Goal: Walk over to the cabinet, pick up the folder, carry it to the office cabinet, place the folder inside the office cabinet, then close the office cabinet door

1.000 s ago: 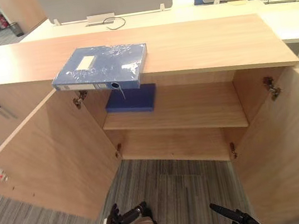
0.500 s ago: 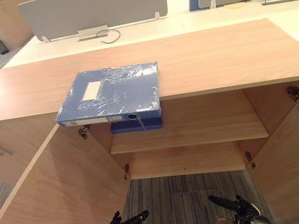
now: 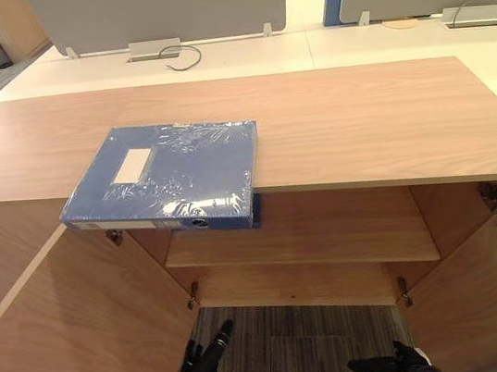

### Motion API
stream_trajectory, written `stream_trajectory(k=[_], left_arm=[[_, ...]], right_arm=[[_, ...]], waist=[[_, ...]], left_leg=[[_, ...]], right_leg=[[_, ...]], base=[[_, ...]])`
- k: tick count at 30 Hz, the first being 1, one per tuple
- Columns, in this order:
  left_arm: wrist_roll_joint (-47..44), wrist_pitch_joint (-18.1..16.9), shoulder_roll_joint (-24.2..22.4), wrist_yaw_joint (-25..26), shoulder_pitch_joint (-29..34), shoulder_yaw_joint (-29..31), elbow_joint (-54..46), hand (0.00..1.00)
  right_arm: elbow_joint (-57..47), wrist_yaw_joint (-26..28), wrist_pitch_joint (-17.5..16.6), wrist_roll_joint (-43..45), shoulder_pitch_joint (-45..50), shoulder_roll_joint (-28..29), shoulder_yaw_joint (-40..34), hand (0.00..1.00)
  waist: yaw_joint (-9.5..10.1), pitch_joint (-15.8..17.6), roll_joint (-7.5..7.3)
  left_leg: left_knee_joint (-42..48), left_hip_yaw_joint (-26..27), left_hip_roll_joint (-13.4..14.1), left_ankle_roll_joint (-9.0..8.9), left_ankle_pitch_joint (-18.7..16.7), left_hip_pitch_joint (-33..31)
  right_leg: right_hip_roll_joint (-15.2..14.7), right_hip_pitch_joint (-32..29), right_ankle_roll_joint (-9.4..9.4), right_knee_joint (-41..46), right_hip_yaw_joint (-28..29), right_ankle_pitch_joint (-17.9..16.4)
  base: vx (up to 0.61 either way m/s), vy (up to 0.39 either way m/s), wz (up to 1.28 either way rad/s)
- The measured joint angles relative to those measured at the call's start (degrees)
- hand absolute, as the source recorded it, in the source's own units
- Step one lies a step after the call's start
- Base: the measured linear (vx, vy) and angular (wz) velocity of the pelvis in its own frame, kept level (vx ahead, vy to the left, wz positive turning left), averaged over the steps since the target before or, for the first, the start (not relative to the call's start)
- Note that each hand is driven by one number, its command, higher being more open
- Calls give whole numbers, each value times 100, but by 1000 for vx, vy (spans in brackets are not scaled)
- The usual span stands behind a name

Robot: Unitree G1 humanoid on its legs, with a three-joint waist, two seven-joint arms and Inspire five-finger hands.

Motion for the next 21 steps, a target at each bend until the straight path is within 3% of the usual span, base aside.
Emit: stream_trajectory(k=[6,11,16,18,19,21], left_arm=[[380,-331,11,442,89,469,-1668,100],[1391,-108,-98,449,370,435,-2392,100],[3011,289,-270,389,587,411,-3157,100],[3626,371,-320,415,661,427,-3407,100],[4439,413,-325,541,682,430,-3761,100],[5210,409,-323,805,682,437,-4166,100]], right_arm=[[-198,7,1,-42,156,-24,153,100],[-248,88,8,-3,131,170,394,100],[-115,225,76,8,155,192,415,100],[-67,265,96,6,145,214,424,100],[10,279,93,6,127,231,424,100],[98,288,85,4,105,250,428,100]], waist=[[239,-22,131],[297,-68,226],[524,-129,106],[532,-169,62],[538,-201,12],[540,-222,-16]], left_leg=[[2,-115,-38,3,1,181],[-24,-242,-38,56,37,130],[-23,-374,-53,81,84,27],[-29,-413,-64,78,93,7],[-34,-492,-76,79,107,-13],[-39,-526,-85,78,111,-20]], right_leg=[[-7,358,-3,-150,-204,22],[3,377,-6,-150,-352,15],[-1,356,-6,-130,-472,14],[-6,353,-5,-130,-507,15],[-11,358,-3,-130,-561,16],[-17,368,0,-134,-587,17]], base=[[1,-13,15],[-63,-10,16],[-83,-4,12],[-52,-12,14],[-35,-13,16],[-29,-12,11]])
